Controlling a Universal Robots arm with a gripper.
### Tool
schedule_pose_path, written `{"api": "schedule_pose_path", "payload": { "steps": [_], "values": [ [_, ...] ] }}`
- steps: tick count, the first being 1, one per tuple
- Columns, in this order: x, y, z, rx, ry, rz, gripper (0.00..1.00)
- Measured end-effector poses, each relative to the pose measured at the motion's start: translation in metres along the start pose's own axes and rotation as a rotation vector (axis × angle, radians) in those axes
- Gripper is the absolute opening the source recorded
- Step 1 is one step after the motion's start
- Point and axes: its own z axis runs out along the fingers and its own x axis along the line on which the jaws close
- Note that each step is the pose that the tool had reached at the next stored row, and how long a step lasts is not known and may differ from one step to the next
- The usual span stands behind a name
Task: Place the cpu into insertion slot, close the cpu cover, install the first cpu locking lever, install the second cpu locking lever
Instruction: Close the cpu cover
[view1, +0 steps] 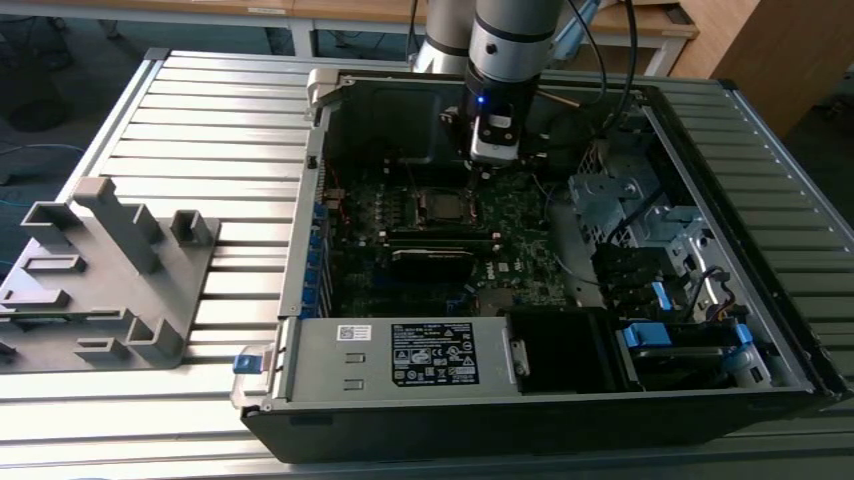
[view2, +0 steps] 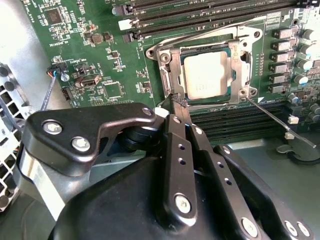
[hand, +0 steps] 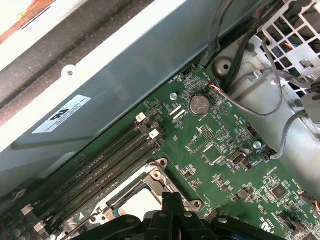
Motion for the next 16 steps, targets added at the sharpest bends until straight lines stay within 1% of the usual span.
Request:
{"api": "schedule_pose_path", "payload": {
  "steps": [4, 11, 16],
  "values": [
    [0.0, 0.0, 0.0001, 0.0005, 0.001, -0.03, 0.11],
    [0.0, 0.0, 0.0002, 0.0016, 0.0032, -0.092, 0.11],
    [0.0, 0.0, 0.0002, 0.0017, 0.0034, -0.098, 0.11]
  ]
}}
